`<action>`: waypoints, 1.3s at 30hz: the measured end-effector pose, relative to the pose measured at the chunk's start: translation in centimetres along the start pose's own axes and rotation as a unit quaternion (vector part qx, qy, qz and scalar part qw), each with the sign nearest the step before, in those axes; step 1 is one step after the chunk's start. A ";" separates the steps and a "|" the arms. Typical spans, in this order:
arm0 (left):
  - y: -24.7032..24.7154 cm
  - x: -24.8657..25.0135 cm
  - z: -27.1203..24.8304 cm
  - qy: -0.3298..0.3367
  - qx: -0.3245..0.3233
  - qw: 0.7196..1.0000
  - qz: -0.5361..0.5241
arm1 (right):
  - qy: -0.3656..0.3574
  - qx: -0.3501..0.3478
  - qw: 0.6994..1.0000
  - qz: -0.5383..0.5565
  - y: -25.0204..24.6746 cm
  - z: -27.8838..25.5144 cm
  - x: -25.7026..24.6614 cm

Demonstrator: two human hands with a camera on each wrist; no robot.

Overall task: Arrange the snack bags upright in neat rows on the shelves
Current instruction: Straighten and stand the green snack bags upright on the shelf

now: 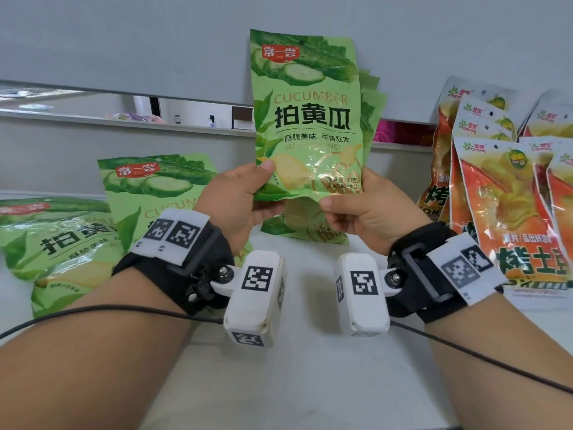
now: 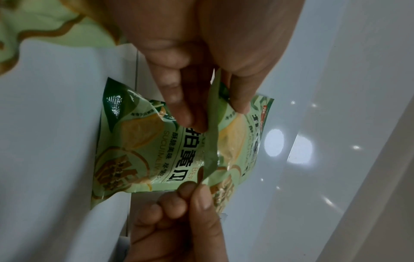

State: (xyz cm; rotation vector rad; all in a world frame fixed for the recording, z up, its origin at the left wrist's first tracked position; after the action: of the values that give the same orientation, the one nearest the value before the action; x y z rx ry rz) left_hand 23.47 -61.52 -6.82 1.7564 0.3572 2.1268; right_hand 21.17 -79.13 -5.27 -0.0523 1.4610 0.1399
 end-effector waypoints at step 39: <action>0.4 1.6 -0.2 0.165 0.003 0.982 0.092 | -0.053 -0.039 0.998 0.002 1.6 -0.8 -0.5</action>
State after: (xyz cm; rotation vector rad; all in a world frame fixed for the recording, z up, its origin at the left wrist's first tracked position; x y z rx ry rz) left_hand 22.96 -61.17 -5.30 1.4868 0.2953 2.5583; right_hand 20.13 -77.66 -4.78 -0.1050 1.3503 0.1995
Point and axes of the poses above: each hand's wrist, its own z-axis towards the middle knuckle, its own y-axis out of the palm, x = y × z, the point moved 3 cm from there along z, towards the middle knuckle, and after that the axes turned 2 degrees about y, right-handed, at the moved point
